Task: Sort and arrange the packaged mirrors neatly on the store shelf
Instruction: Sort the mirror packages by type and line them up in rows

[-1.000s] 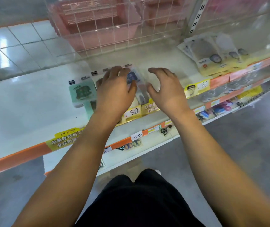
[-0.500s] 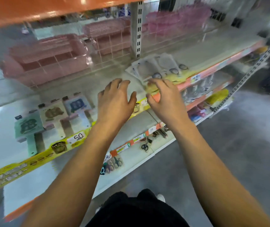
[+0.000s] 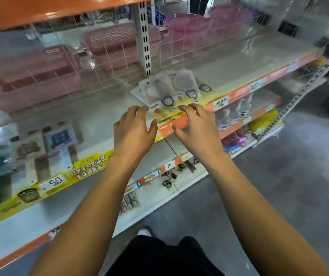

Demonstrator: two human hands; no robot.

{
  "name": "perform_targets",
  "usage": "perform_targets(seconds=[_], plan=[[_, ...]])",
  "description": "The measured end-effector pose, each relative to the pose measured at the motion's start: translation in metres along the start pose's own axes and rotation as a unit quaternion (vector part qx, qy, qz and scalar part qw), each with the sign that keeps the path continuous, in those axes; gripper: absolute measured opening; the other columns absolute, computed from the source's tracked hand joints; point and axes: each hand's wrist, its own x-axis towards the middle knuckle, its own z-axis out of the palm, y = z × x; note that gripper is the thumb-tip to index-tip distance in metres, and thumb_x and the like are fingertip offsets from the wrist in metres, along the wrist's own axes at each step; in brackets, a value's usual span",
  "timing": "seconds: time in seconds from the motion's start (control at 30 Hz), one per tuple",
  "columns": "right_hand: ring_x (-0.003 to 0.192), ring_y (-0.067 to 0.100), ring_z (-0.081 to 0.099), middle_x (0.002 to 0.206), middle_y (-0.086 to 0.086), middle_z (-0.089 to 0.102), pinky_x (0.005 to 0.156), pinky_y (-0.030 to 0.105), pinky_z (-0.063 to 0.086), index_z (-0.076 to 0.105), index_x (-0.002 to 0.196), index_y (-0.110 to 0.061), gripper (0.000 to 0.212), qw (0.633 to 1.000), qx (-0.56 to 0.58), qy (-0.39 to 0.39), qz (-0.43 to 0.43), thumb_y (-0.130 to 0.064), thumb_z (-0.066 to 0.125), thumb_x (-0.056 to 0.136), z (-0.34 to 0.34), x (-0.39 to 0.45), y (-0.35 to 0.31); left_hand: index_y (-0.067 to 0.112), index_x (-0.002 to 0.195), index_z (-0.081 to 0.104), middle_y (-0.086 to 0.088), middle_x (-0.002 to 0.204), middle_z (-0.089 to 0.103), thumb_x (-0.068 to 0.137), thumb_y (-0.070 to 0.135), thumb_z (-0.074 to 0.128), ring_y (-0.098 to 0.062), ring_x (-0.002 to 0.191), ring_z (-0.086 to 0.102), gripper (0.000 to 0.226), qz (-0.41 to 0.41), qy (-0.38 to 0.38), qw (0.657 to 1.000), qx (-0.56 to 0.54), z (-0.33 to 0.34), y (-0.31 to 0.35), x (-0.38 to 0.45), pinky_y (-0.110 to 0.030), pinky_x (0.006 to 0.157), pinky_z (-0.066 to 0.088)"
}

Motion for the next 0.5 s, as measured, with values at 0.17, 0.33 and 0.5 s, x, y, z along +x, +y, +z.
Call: perform_targets(seconds=[0.17, 0.33, 0.5], plan=[[0.125, 0.038, 0.044, 0.14, 0.009, 0.047, 0.098, 0.048, 0.044, 0.05, 0.136, -0.025, 0.057, 1.0, -0.017, -0.019, 0.011, -0.045, 0.064, 0.084, 0.024, 0.038, -0.007, 0.021, 0.135, 0.047, -0.006, 0.139, 0.048, 0.094, 0.04, 0.049, -0.031, 0.124, 0.048, 0.046, -0.02, -0.013, 1.0, 0.003, 0.007, -0.017, 0.032, -0.043, 0.096, 0.038], [0.131, 0.037, 0.035, 0.142, 0.01, 0.04, 0.104, 0.048, 0.038, 0.051, 0.133, -0.027, 0.055, 0.998, -0.037, -0.048, 0.034, -0.051, 0.061, 0.085, 0.054, 0.082, -0.017, 0.019, 0.134, 0.049, -0.006, 0.136, 0.049, 0.093, 0.038, 0.051, -0.032, 0.12, 0.05, 0.045, -0.039, -0.005, 0.999, 0.006, 0.013, -0.04, 0.054, -0.043, 0.095, 0.039], [0.136, 0.043, 0.03, 0.149, 0.016, 0.031, 0.108, 0.052, 0.031, 0.046, 0.138, -0.025, 0.065, 0.996, -0.064, -0.055, 0.019, -0.053, 0.063, 0.082, 0.083, 0.123, -0.02, 0.02, 0.136, 0.046, -0.004, 0.139, 0.045, 0.094, 0.04, 0.049, -0.03, 0.123, 0.048, 0.046, -0.064, -0.021, 0.998, 0.019, 0.021, -0.055, 0.072, -0.041, 0.097, 0.037]])
